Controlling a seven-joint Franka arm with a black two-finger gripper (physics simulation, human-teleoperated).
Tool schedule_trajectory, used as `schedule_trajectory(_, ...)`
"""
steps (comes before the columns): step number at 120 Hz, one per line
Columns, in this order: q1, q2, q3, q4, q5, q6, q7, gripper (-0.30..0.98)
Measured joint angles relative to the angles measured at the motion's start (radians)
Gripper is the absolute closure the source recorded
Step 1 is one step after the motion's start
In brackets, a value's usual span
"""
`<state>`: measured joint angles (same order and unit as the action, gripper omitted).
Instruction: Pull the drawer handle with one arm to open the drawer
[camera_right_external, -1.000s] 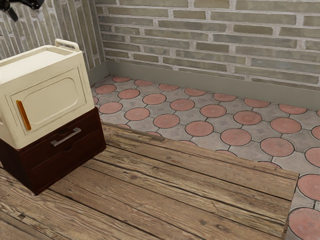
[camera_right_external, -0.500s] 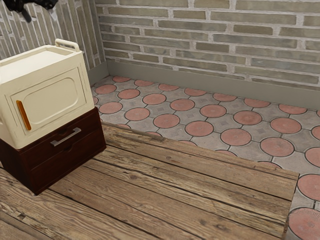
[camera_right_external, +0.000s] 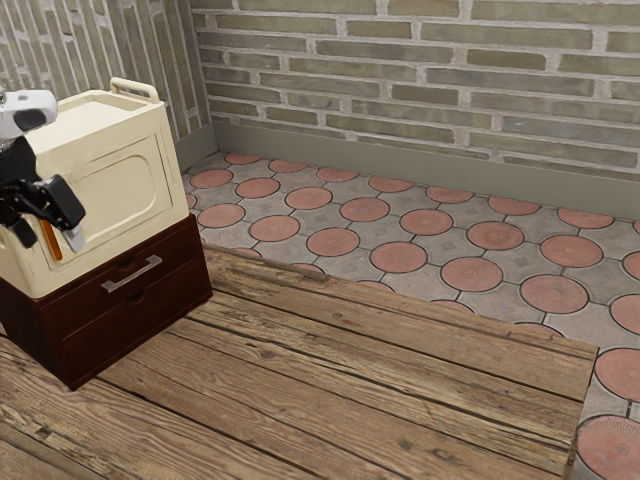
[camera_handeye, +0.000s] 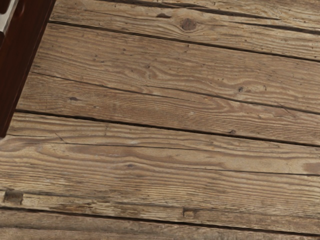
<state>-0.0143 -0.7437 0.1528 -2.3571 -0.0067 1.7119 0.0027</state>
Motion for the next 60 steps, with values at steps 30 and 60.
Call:
schedule_trajectory(30, -0.002, -0.019, -0.008, -0.121, 0.108, 0.113, 0.048, 0.0)
schedule_trajectory(60, 0.001, 0.008, -0.062, -0.191, 0.277, 0.221, 0.079, 0.0)
